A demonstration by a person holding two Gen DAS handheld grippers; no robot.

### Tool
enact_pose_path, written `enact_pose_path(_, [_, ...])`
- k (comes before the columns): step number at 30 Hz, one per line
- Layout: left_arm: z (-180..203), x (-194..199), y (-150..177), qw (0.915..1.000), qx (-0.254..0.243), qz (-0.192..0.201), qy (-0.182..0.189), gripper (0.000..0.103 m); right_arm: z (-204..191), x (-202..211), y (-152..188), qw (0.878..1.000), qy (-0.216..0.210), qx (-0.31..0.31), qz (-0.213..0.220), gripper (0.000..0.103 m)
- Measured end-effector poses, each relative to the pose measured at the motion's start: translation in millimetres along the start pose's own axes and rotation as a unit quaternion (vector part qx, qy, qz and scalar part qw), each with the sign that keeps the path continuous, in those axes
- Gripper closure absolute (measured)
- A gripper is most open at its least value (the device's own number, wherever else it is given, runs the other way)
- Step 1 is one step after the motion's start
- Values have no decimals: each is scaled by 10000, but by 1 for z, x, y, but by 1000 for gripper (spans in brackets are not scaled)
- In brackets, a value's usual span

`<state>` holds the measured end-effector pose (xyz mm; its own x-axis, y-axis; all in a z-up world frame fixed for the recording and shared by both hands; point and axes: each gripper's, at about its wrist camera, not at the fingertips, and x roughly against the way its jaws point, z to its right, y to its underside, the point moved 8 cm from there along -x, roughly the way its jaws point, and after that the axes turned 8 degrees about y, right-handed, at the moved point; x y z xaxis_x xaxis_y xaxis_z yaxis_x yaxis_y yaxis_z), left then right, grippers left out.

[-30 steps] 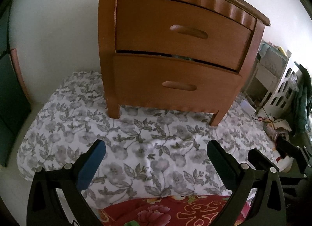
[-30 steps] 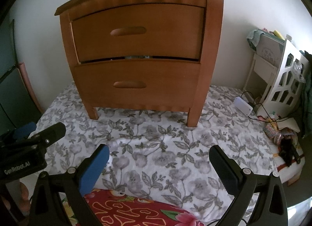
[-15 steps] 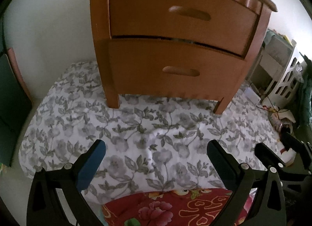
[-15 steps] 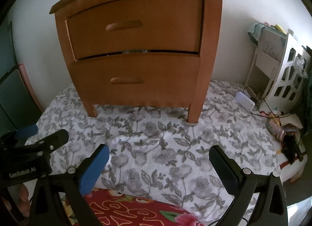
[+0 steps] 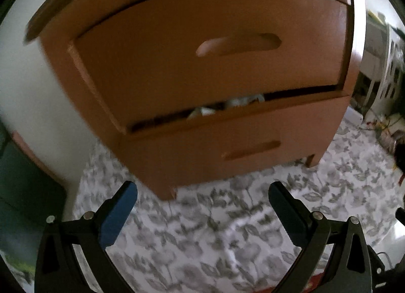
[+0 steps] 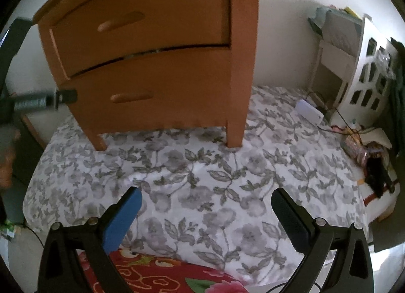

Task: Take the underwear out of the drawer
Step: 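Pull the lower nightstand drawer open by its handle with the left hand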

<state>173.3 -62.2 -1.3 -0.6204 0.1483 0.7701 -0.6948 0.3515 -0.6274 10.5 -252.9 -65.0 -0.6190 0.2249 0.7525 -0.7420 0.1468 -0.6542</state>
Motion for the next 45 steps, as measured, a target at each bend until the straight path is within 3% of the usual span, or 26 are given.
enact_pose_path(7, [18,-34,-34,9975,-626,-260,-187,0,10,-16,6,9997,97,-72,-189,0])
enact_pose_path(15, [40,-69,-49,9859,-1510,-603,-401,0,7,-28,17,9990,116,43,-427,0])
enact_pose_path(35, [52,-95,-53,9766,-1939,-897,-254,2,20,-52,26,9965,299,-43,-779,0])
enact_pose_path(38, [55,-94,-51,9701,-2205,-985,-260,2,17,-53,28,9965,272,-10,-794,0])
enact_pose_path(45, [57,-96,-45,9587,-2537,-1281,116,2,13,-54,29,9962,246,44,-829,0])
